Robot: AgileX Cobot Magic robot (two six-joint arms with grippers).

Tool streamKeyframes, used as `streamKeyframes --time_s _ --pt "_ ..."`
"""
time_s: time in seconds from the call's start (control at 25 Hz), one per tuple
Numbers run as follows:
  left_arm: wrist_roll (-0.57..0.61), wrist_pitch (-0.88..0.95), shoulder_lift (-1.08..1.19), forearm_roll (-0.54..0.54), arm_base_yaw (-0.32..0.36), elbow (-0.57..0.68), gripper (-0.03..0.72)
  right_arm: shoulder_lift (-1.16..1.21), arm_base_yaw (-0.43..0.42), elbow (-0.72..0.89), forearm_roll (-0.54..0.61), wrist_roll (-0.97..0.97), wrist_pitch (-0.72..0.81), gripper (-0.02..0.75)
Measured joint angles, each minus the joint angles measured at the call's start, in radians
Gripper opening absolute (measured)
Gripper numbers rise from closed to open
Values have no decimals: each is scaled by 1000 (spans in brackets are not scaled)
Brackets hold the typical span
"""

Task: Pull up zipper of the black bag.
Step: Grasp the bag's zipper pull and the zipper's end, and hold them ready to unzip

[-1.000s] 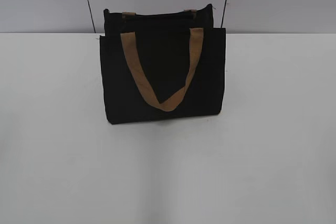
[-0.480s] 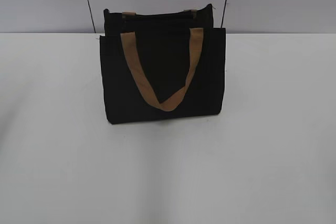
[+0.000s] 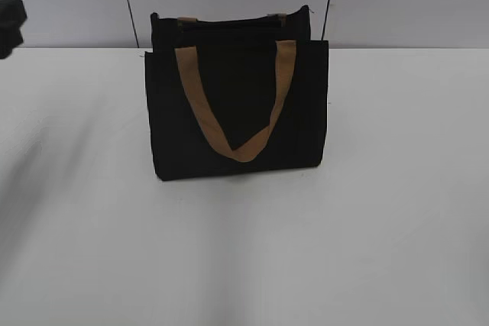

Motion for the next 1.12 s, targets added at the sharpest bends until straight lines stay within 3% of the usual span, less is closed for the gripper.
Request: streamKeyframes --time_s 0.16,0.36,0.48,0.72,0.88,1.12 --pt "-81 -128 184 30 -14 2 494 0 0 0 0 0 0 484" --pt "-277 -298 424 257 -14 5 494 0 0 0 0 0 0 484" --pt "-306 -422 527 394 -14 5 492 0 0 0 0 0 0 484" --pt "-365 -425 596 594 2 -16 414 0 0 0 0 0 0 484" --pt "-372 -427 627 757 35 -61 400 0 0 0 0 0 0 484" --pt "-532 -445 695 1011 72 -137 399 0 0 0 0 0 0 484"
